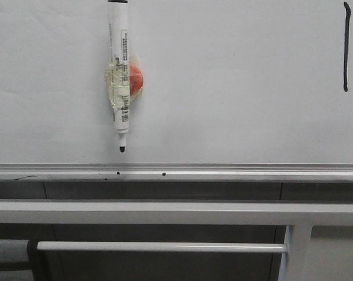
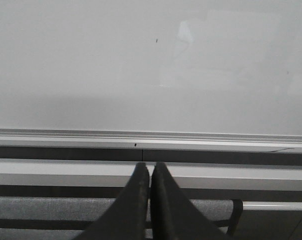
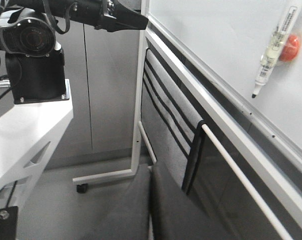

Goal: Write number 1 on whiteboard

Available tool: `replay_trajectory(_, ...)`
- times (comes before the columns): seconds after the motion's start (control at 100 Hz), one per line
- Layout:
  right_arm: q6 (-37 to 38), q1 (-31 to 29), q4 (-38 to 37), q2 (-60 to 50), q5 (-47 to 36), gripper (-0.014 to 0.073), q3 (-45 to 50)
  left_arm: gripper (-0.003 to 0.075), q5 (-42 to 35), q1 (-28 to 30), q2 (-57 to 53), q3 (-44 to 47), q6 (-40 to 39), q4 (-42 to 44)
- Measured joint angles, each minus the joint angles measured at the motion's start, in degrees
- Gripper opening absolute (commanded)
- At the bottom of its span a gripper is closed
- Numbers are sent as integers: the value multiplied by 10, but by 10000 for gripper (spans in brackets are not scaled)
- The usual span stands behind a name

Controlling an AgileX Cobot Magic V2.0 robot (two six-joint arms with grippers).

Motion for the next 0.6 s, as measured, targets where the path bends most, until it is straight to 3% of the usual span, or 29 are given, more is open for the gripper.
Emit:
replay_trajectory(0.29,0,0,5,0,59,-63,4,-20,0,0,0,0,0,0)
replay_trajectory(0.42,-39,0,150,0,100,-63,8,-20,0,0,0,0,0,0)
replay_trajectory(0.53,-178,0,289,0,95,-63,10,-20,0,0,0,0,-1,0)
replay_trajectory(0.6,-290,0,383,0,51,-63,20,-20,0,0,0,0,-1,0)
